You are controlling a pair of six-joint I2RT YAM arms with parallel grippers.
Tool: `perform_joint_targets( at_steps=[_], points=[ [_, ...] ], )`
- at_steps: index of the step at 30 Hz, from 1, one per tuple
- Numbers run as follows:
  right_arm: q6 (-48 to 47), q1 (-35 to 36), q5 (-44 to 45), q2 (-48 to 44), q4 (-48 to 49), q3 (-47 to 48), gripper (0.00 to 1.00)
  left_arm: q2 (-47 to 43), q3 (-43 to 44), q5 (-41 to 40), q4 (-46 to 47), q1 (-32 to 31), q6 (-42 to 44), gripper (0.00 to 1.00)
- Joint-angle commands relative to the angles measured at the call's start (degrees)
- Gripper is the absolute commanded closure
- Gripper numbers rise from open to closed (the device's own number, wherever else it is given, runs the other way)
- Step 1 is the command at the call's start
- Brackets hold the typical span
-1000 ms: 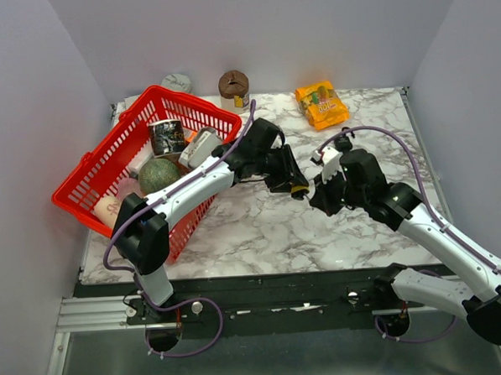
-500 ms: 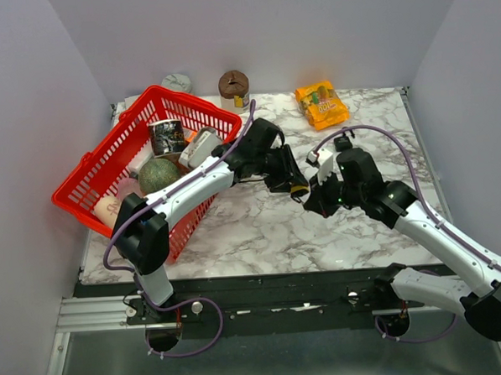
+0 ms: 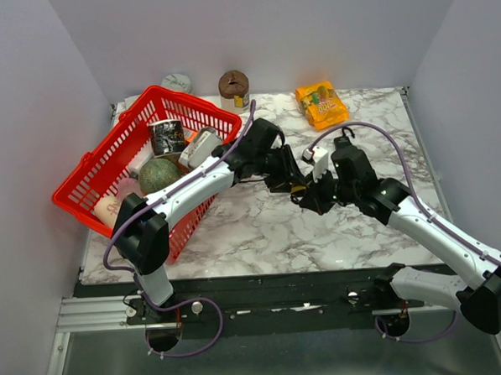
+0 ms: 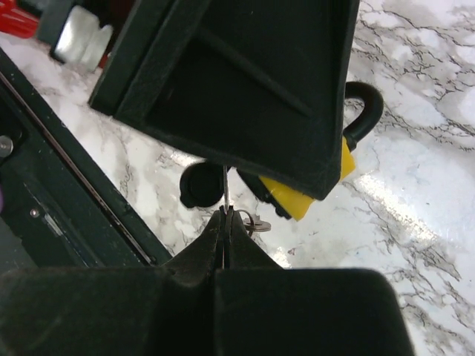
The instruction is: Unlock with the key
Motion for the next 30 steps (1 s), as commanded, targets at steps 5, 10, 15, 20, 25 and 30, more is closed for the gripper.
perform_joint_targets(
  at_steps=[5, 10, 15, 20, 25, 30],
  points=[
    [2.1, 0.3, -2.3, 2.0, 7.4, -1.7, 0.99, -1.6, 1.6, 1.4, 2.1, -0.2, -0.6, 1.0],
    [3.1, 0.4, -2.5, 4.7, 9.4, -3.3, 0.99, -2.1, 1.0, 1.3, 2.7, -0.2, -0.7, 1.0],
    [3.4, 0.3, -1.9, 5.3, 10.7, -5.3, 0.99, -2.5, 0.5, 1.3, 3.0, -0.2, -0.9, 1.0],
    [3.3, 0.4, -2.4, 5.8, 11.4, -6.9, 0.99, -2.4, 0.7, 1.3, 3.1, -0.2, -0.9, 1.0],
    [3.6, 0.3, -2.4, 7.1, 12.6, -7.9, 0.99, -2.2, 0.9, 1.7, 3.5, -0.2, -0.9, 1.0],
    [3.8, 0.3, -2.3, 6.7, 13.0, -7.3, 0.99, -2.2, 0.7, 1.8, 3.5, -0.2, -0.9, 1.0]
  ],
)
